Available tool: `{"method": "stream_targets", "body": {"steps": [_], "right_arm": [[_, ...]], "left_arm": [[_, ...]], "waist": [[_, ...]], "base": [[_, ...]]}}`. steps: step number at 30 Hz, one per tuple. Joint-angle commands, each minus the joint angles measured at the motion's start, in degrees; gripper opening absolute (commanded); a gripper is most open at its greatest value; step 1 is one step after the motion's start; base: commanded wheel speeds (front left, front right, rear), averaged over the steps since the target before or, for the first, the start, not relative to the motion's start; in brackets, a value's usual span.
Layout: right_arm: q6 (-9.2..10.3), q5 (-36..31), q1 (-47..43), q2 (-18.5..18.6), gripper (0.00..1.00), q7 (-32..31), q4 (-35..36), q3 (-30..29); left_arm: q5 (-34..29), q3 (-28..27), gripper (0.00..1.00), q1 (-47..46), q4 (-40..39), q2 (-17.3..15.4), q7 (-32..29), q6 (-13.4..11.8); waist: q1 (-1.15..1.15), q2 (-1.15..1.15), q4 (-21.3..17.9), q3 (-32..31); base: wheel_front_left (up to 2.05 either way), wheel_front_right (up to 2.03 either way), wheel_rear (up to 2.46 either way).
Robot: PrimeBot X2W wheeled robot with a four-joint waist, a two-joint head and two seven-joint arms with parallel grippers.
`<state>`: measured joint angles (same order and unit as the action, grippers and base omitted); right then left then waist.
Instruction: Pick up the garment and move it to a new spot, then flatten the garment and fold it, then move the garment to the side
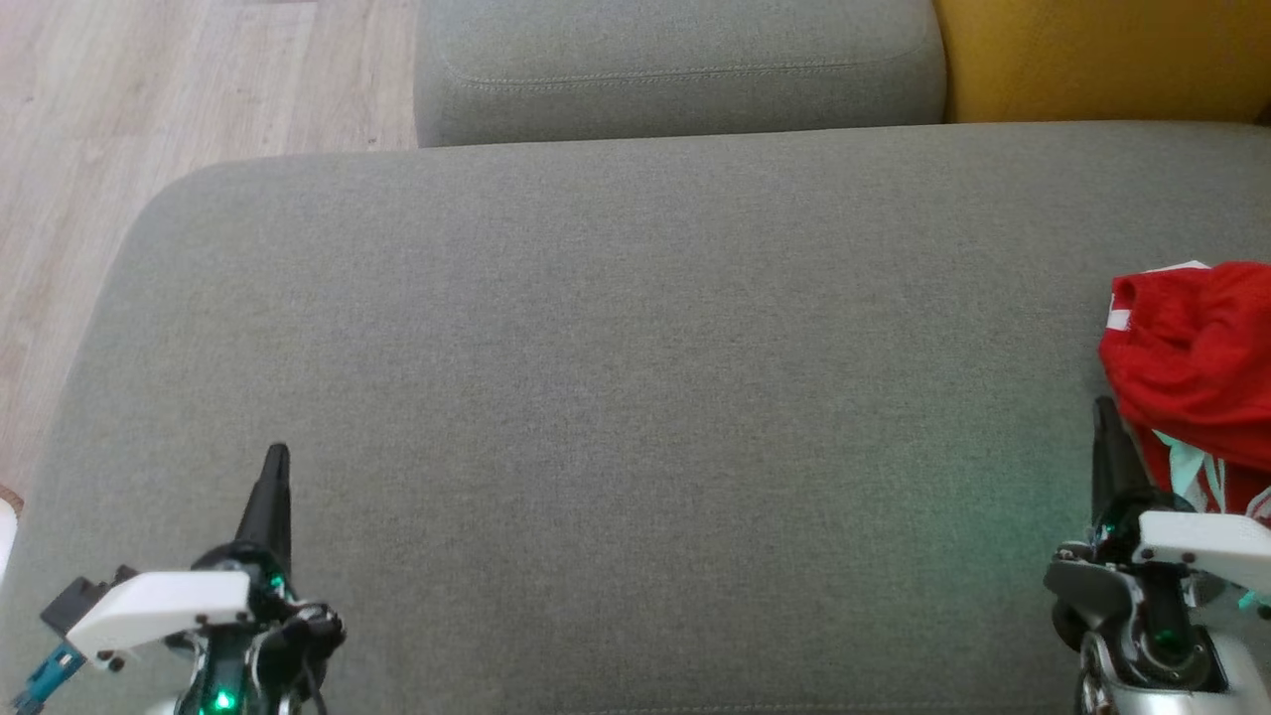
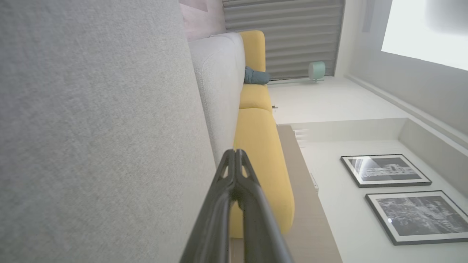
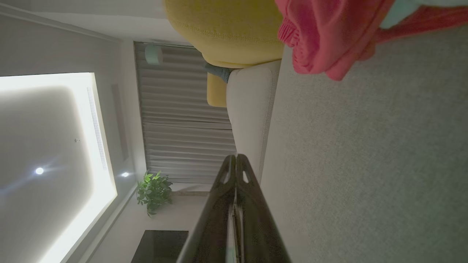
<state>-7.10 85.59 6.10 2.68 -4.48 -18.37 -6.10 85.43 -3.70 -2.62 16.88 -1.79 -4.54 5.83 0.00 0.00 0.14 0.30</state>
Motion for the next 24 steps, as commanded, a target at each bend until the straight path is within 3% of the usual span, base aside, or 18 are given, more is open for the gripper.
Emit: {"method": "stream_targets", "body": {"steps": [1,9,24], "right_arm": [[-0.36,2.2,0.7,0.2,0.0,-0.8,2.8,0.6],[-0.39,6.4,0.1,0.2,0.0,-2.0,4.3,-0.4],[-0.39,6.6,0.1,0.2,0.0,-2.0,4.3,-0.4]], "left_arm": [[2.2,-2.1,0.0,-3.2,-2.3,-1.0,-0.7,0.8],[6.6,-2.8,0.0,-3.6,-2.8,-1.1,-1.9,1.6],[6.8,-2.8,0.0,-3.6,-2.8,-1.1,-1.9,1.7]], "waist": [[0.0,0.0,0.0,0.0],[0.0,0.0,-0.1,-0.1],[0.0,0.0,-0.1,-0.1]], "base": [[0.0,0.0,0.0],[0.0,0.0,0.0],[0.0,0.0,0.0]]}}
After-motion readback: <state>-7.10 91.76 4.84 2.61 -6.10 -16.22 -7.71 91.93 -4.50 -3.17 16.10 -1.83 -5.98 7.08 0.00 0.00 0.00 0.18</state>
